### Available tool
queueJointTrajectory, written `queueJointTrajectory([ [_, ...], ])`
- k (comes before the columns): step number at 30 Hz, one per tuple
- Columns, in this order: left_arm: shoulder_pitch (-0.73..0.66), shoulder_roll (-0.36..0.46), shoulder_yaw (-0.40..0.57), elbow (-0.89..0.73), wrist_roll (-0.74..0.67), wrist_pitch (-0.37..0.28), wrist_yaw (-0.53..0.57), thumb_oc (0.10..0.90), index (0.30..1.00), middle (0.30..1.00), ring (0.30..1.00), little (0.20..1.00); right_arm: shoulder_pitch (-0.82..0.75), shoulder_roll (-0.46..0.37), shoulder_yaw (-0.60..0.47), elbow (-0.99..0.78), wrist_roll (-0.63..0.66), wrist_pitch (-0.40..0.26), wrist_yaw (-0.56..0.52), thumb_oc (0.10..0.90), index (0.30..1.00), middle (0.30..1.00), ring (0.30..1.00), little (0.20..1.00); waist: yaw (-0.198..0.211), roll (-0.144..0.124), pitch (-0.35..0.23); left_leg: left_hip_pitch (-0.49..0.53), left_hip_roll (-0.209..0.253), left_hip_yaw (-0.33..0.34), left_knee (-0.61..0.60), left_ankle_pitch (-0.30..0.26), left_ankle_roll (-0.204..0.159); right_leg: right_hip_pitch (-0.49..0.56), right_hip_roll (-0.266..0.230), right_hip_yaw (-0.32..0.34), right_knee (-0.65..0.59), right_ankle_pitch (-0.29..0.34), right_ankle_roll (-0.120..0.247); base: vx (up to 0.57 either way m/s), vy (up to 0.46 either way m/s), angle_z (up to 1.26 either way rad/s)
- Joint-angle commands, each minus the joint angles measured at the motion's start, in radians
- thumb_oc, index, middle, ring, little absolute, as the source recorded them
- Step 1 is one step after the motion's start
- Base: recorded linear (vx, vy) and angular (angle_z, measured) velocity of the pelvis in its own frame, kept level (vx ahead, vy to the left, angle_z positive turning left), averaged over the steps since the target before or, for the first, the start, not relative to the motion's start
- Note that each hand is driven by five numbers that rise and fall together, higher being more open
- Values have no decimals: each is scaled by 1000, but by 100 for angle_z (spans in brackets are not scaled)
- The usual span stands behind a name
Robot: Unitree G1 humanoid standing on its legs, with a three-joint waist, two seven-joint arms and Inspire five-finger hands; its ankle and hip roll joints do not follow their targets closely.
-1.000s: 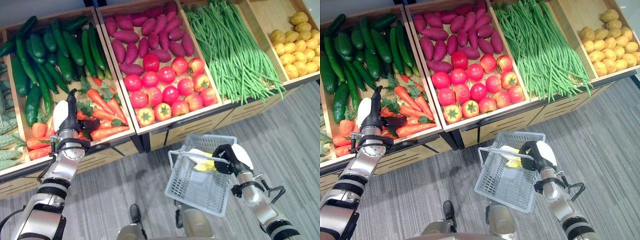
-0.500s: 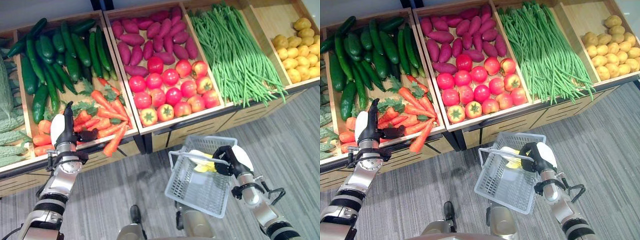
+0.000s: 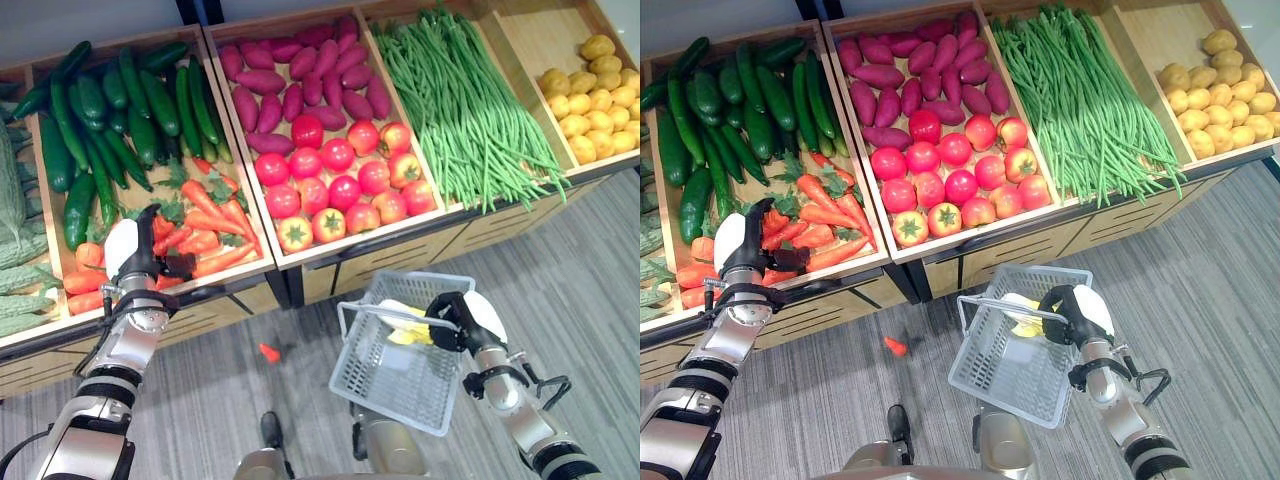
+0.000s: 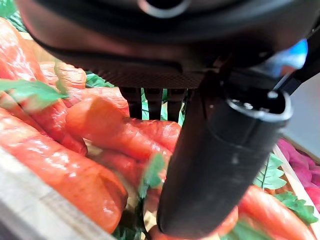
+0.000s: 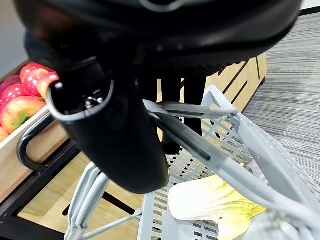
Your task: Get the vegetables into the basket
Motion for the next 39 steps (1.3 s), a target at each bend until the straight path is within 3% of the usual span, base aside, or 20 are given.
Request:
queueJointTrajectory([
  [1,-85,79,-15,36,59,-25,26,400,300,300,300,300,-10,-5,-14,-53,22,-68,-34,400,300,300,300,300,-6,-42,-50,-44,-12,-58,0,6,3,47,-115,5,-1,-41,134,0,0,0],
  [12,-91,109,5,8,83,-20,53,400,300,300,300,300,-8,-5,-20,-44,24,-70,-36,400,300,300,300,300,-2,-45,-69,-23,-9,-55,0,-2,2,66,-112,6,-1,-49,132,0,0,0],
  [26,-214,285,-35,-106,117,-50,30,400,300,300,300,300,9,-13,-31,-33,37,-66,-17,400,300,300,300,300,-14,-26,-115,17,-9,-47,0,-15,-1,102,-116,5,-1,-59,136,1,1,-1],
  [33,-228,426,-186,-165,228,-123,-99,400,300,300,300,300,39,-15,-58,-37,40,-84,-9,400,300,300,300,300,-19,-9,-125,32,-21,-43,0,-22,1,116,-123,7,-1,-59,144,0,0,0],
  [39,-238,477,-264,-206,251,-171,-136,400,300,300,300,300,59,-17,-64,-53,46,-100,-7,400,300,300,300,300,-27,-3,-130,38,-25,-39,0,-25,3,117,-125,11,-1,-58,149,0,2,-1],
])
